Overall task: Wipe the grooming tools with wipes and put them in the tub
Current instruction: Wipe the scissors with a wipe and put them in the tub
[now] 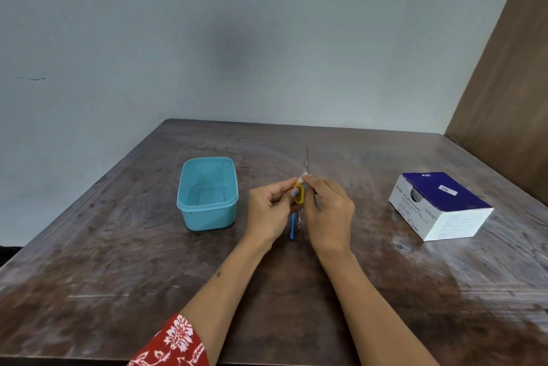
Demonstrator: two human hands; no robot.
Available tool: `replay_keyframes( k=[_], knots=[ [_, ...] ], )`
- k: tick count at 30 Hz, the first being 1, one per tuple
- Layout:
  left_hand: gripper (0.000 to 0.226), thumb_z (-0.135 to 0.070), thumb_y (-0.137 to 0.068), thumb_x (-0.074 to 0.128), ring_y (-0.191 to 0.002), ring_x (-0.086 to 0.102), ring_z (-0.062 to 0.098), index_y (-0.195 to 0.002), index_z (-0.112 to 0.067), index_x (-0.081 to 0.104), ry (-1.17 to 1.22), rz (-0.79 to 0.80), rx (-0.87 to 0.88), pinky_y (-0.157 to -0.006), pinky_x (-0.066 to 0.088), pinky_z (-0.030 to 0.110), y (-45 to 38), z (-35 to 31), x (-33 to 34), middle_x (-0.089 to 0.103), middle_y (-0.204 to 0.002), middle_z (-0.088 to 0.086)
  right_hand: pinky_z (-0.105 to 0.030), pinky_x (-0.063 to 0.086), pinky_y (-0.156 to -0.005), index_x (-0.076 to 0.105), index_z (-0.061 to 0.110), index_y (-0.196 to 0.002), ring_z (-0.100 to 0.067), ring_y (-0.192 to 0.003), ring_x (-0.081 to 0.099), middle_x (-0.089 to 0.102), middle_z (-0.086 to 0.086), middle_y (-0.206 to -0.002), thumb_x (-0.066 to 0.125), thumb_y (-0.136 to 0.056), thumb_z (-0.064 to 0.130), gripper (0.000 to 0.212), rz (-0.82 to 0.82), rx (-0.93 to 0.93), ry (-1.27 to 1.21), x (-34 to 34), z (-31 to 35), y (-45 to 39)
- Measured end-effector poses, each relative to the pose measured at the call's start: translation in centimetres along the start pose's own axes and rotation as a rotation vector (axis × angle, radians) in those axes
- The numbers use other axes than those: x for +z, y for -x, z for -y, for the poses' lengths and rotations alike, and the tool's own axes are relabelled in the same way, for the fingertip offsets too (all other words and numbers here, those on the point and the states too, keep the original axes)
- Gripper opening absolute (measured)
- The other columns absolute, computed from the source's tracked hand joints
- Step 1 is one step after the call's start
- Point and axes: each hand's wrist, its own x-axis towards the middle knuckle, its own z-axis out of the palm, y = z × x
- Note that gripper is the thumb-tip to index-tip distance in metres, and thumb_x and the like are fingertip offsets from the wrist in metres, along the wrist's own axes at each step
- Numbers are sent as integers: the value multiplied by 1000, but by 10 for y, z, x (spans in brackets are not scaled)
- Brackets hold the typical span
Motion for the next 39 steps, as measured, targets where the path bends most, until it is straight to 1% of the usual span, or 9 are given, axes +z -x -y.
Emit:
replay_keyframes(
  k=[4,9,14,18,21,25,32,36,39],
  knots=[
    [29,7,-87,55,-95,67,18,-115,2,61,15,-60,26,-78,58,27,-2,-2,-2,68,-108,13,-25,49,-68,74,6,-92,-22,-77,61,71,-6,-80,73,-75,-2,18,38,-30,54,3,3,3],
    [31,8,-87,55,-74,70,4,-117,3,60,20,27,-18,-67,57,19,2,-2,-1,68,-101,12,-18,44,-75,73,1,-96,-24,-82,63,72,-10,-88,69,-76,-7,22,-8,-1,22,1,-3,1],
    [32,8,-87,54,-83,68,8,-118,1,60,16,17,-17,-72,57,20,0,-3,-1,68,-103,8,-17,46,-77,73,2,-97,-22,-82,64,72,-9,-89,66,-79,-8,21,30,-16,3,2,0,2],
    [33,9,-85,55,-85,68,10,-117,1,60,10,40,-45,-72,58,21,1,-3,-2,68,-102,10,-28,53,-78,73,1,-97,-24,-84,66,72,-12,-92,66,-79,-8,21,27,2,-11,2,-2,2],
    [32,9,-86,55,-85,68,11,-117,1,61,-46,72,-34,-71,57,20,2,-3,-1,69,-100,9,-24,50,-80,72,-1,-97,-25,-86,65,71,-14,-92,65,-80,-9,20,-6,29,-24,0,-3,0],
    [31,5,-85,59,-86,69,12,-114,-3,64,-157,1,45,-75,58,23,4,-5,-1,70,-97,4,-31,54,-74,73,1,-95,-23,-81,65,70,-12,-88,65,-81,-7,18,26,6,7,2,-1,2],
    [27,-1,-78,68,-78,71,13,-104,-6,69,-212,20,27,-67,58,22,8,-7,1,73,-89,9,-18,45,-76,72,1,-96,-23,-84,64,68,-13,-91,62,-82,-9,20,-55,39,0,1,-4,0],
    [29,3,-78,66,-84,70,15,-106,-4,68,-183,-37,22,-74,59,26,7,-9,-1,72,-92,9,-30,54,-69,72,1,-92,-23,-75,65,68,-12,-84,68,-78,-6,16,-44,23,-7,2,-2,1],
    [28,2,-79,67,-82,70,18,-106,-3,68,-178,-4,-1,-72,59,26,7,-11,-2,72,-92,13,-32,54,-70,72,1,-95,-25,-77,65,68,-13,-87,65,-81,-6,17,-60,36,-25,2,-4,1]
  ],
)
